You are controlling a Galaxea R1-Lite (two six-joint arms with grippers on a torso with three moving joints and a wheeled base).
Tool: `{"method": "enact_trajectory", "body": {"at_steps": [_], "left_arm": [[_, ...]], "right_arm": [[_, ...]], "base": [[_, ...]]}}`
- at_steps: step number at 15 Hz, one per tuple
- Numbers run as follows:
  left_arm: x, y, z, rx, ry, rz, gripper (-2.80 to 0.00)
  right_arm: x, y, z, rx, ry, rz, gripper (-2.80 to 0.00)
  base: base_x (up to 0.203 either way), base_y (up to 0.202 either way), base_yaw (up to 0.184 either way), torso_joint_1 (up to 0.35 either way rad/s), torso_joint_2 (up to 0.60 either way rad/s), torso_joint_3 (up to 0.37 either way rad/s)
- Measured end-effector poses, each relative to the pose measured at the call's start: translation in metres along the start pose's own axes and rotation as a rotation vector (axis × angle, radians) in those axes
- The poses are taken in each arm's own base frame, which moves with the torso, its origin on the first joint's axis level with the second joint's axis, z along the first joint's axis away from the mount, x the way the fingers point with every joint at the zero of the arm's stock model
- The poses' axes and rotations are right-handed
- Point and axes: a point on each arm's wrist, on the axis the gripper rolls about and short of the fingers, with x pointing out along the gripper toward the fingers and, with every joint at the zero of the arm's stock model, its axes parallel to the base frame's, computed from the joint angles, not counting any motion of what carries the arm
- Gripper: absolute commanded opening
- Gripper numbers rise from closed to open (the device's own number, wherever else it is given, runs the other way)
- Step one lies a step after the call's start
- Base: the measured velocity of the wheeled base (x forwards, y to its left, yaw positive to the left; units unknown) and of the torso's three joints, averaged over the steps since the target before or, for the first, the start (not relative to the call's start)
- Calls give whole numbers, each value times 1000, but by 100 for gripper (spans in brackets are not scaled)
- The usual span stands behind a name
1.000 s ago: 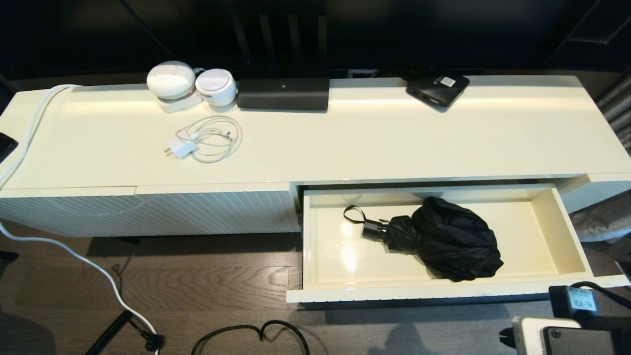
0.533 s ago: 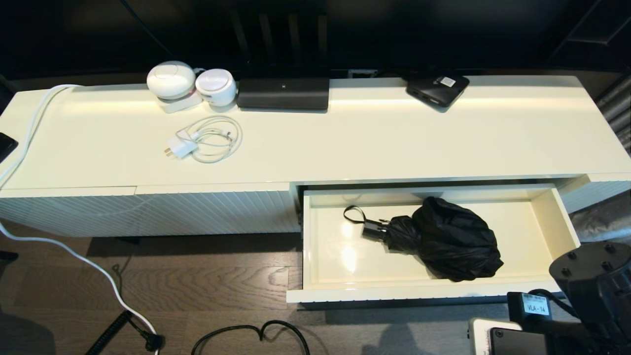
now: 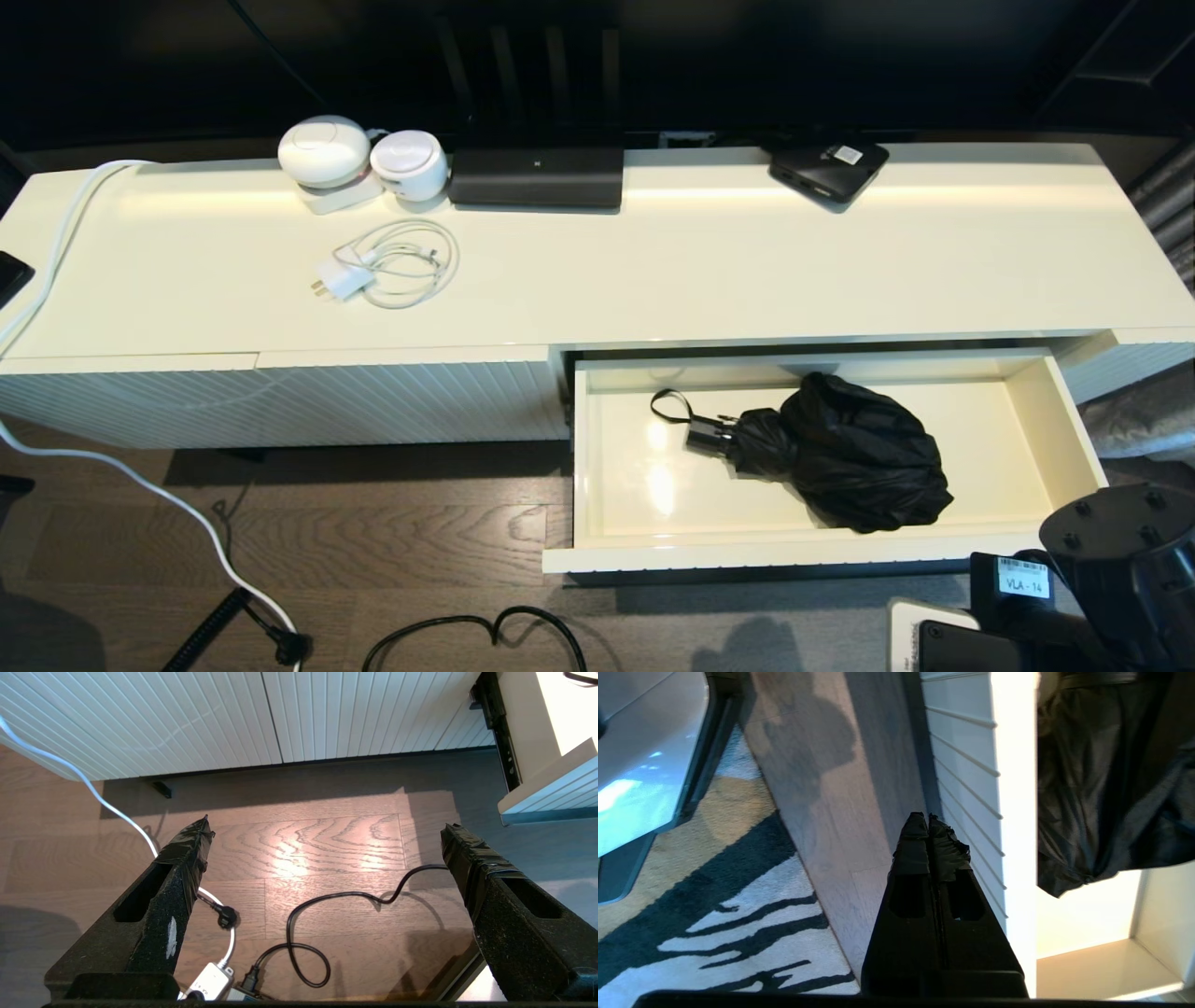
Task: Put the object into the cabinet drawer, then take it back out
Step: Close the drawer
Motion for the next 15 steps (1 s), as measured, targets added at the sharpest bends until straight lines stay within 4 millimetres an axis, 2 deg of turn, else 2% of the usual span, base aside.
{"method": "enact_trajectory", "body": {"at_steps": [5,11,15], "left_arm": [[0,0,0,0,0,1,0],[0,0,0,0,0,0,0],[0,0,0,0,0,0,0]], "right_arm": [[2,5,-1,-3,-4,-10,-280],[18,9,4,21,-77,-73,-280],[25,18,-1,19,-74,-71,-280]], "base": [[0,0,0,0,0,0],[0,0,0,0,0,0],[0,0,0,0,0,0]]}}
